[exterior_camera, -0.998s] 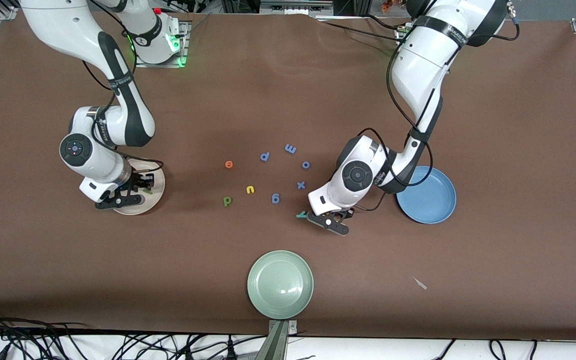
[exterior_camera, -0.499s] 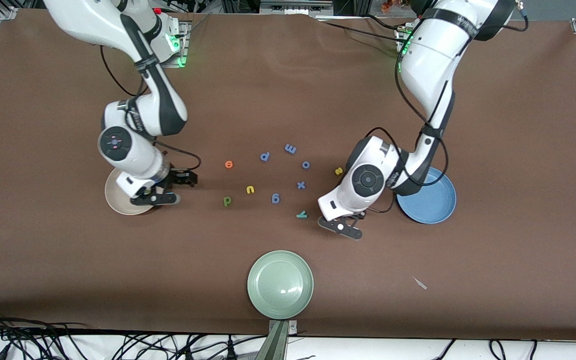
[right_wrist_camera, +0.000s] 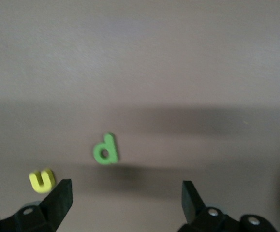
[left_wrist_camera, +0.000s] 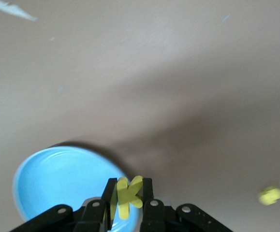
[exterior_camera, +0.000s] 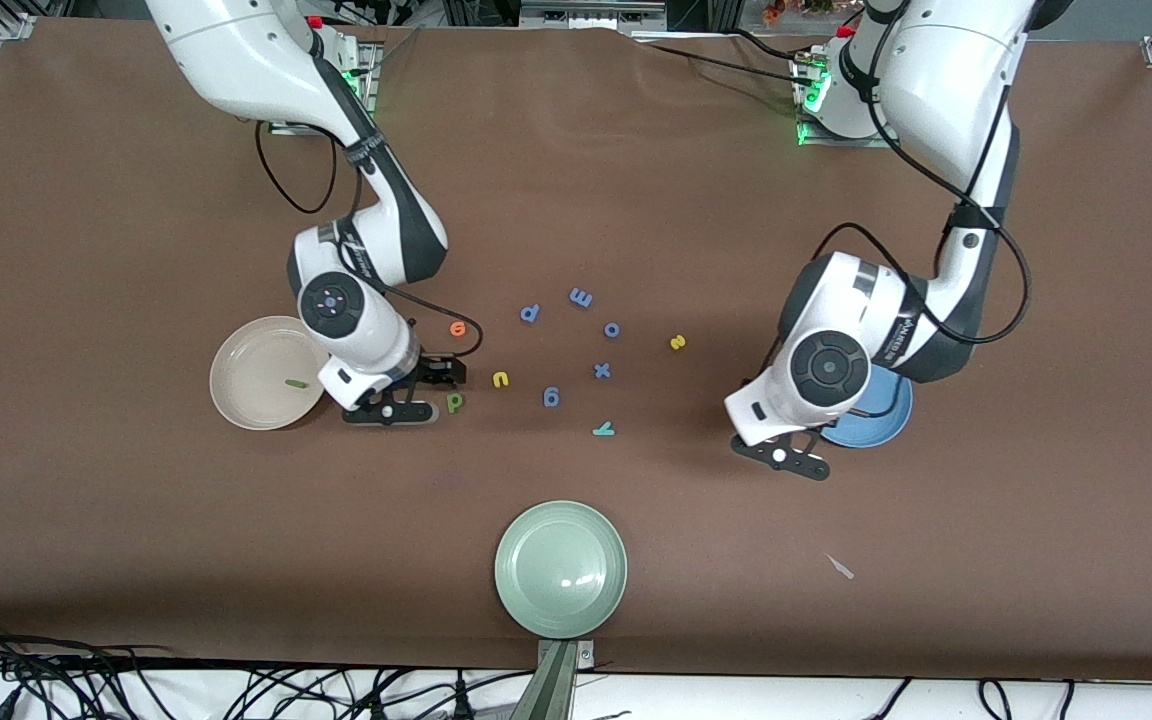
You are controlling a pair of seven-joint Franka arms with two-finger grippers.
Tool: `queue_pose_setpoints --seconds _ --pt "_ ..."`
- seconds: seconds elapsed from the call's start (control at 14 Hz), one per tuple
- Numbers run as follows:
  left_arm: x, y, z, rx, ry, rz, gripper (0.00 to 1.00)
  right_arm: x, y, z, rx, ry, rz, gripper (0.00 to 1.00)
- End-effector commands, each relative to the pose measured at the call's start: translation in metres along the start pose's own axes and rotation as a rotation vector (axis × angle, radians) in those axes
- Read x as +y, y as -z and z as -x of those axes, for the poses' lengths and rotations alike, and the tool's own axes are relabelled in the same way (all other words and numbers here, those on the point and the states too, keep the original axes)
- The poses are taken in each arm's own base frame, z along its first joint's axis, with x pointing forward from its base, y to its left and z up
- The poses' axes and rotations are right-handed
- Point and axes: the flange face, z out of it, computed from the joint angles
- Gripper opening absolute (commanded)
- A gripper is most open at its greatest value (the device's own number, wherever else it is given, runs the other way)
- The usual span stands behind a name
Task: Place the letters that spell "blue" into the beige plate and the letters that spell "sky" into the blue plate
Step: 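Drop the yellow k on the blue plate while the right gripper grasps d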
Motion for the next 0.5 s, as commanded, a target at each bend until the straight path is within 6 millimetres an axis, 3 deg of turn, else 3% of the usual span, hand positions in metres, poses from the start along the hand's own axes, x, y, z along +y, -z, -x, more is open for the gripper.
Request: queue_pose_setpoints --seconds 0.0,0.14,0.36,0.43 --pt "-0.028 -0.01 0.03 -0.04 -0.069 -0.013 0.12 -0.009 -0.024 -0.012 -0.01 -0.011 0.007 1.0" --pt "-0.035 -0.022 0.034 -0.049 -0.082 -0.009 0.13 -0.01 -0.027 -0.013 0.008 -0.007 0.006 1.0" --pt "-0.067 -0.044 0.053 -0.037 -0.121 0.011 0.13 -0.008 -0.04 -0.012 0.0 0.0 0.011 1.0" --pt "-0.066 -0.052 0.059 -0.02 -0.13 0.012 0.14 -0.008 -0.043 -0.012 0.0 0.0 0.012 1.0"
